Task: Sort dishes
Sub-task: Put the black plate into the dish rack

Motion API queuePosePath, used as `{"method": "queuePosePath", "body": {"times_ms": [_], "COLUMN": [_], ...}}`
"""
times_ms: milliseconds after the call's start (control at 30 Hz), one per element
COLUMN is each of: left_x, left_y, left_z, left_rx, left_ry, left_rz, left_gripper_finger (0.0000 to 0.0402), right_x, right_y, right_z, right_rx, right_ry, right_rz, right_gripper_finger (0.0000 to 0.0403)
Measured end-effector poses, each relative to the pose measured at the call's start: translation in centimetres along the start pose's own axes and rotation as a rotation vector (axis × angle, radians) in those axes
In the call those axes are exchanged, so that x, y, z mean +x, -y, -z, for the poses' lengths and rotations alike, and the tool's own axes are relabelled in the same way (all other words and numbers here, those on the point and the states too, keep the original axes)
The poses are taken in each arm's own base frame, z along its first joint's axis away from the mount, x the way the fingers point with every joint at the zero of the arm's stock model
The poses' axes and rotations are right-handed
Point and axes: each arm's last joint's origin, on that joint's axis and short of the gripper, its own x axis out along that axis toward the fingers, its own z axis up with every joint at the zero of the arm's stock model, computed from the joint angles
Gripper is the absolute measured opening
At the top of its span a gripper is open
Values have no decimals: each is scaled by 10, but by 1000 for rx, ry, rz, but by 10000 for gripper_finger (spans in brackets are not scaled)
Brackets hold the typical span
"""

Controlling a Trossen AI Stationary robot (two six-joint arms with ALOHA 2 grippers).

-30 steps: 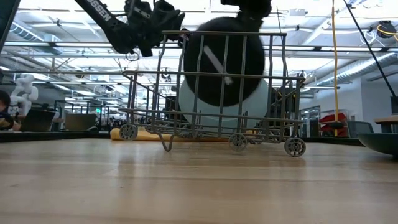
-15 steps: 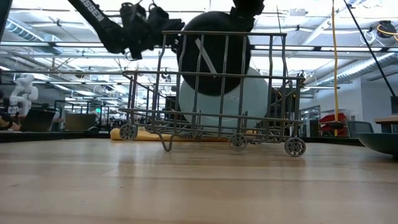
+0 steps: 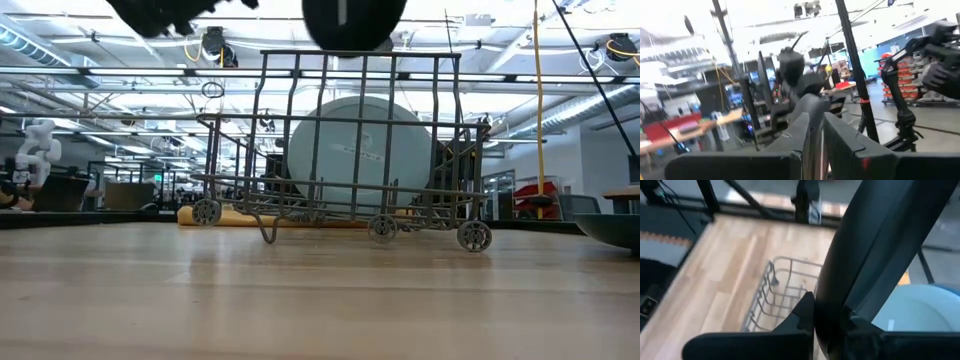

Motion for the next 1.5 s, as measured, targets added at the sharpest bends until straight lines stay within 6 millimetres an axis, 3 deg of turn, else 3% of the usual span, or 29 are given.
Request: {"method": "queuePosePath", "body": {"times_ms": [133, 267, 400, 567, 700, 900, 1100, 1500], "left_x": [-2, -2, -6, -12, 4, 29, 32, 45], "left_y": [8, 6, 2, 8, 13, 19, 15, 16], "left_z": [-15, -6, 29, 58, 70, 102, 119, 140], "left_rx": [26, -141, -348, -375, -389, -429, -474, -527], "left_ry": [11, -41, -177, -319, -335, -364, -370, -371], "left_rz": [2, -22, -72, -121, -80, 23, 29, 83], "left_gripper_finger": [57, 57, 58, 80, 99, 134, 181, 184], "right_x": [-21, -24, -5, 26, 37, 48, 54, 58], "right_y": [-11, -22, -30, -34, -28, -4, 13, 34], "right_z": [32, 72, 112, 148, 152, 157, 166, 174], "right_rx": [15, 30, 41, 90, 36, 36, 57, 62], "right_ry": [169, 380, 541, 523, 546, 506, 481, 479], "right_rz": [-18, -54, -163, -234, -244, -308, -364, -371], "right_gripper_finger": [8, 8, 8, 8, 8, 8, 8, 8]}}
